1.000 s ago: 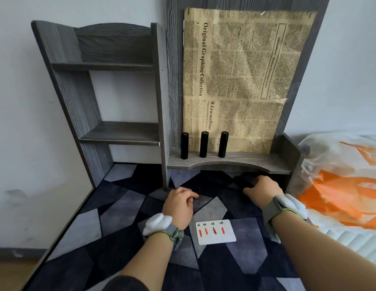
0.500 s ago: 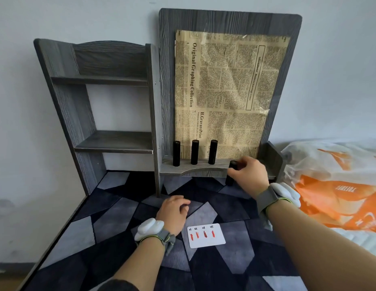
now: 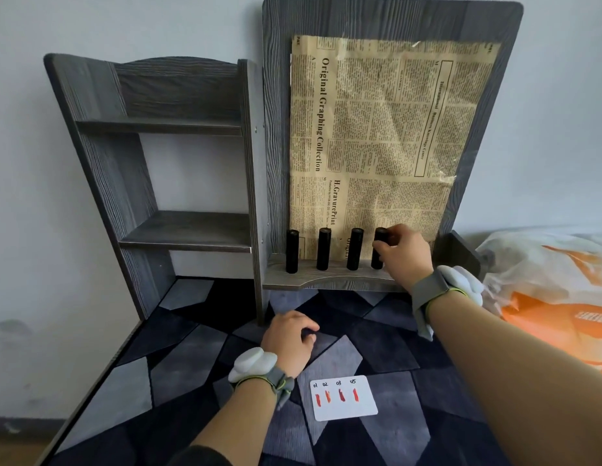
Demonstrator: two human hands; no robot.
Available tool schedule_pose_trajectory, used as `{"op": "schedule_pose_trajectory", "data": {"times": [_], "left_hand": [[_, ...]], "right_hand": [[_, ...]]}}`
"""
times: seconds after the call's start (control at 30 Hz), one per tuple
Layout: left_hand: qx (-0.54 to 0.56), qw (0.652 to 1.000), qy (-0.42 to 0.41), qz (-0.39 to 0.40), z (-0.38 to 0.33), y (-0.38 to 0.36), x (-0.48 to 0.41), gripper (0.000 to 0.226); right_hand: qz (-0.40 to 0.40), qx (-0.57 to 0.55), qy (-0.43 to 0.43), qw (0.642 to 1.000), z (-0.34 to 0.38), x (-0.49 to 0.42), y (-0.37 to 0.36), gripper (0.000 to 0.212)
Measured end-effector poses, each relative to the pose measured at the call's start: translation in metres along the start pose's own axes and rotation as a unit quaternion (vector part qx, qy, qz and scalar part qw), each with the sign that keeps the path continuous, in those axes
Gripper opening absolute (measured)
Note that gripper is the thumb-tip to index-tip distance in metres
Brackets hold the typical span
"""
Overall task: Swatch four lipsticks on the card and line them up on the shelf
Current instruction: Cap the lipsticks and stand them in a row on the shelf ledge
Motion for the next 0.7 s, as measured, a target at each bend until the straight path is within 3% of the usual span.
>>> {"op": "schedule_pose_trajectory", "data": {"times": [0.33, 0.57, 0.7], "left_hand": [[-0.013, 1.0, 0.004, 0.005, 0.004, -0.004, -0.006, 0.021], [-0.006, 0.999, 0.007, 0.035, 0.003, 0.0, -0.002, 0.023], [-0.012, 0.999, 0.006, 0.047, -0.002, 0.006, 0.005, 0.022]], "right_hand": [[0.01, -0.011, -0.03, 0.999, -0.017, -0.012, -0.014, 0.026], [0.023, 0.017, -0.056, 0.998, -0.022, -0.005, -0.012, 0.042], [-0.002, 0.035, -0.048, 0.998, -0.018, 0.013, 0.005, 0.026]]}}
Point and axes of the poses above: each hand's wrist, its own x-axis away from the middle knuckle, its own y-axis out of the back of the hand, z = x × y, the point moved 1 cm from there along -x, towards the middle knuckle, and after that the axes turned 8 degrees about x, right-handed, at the moved point
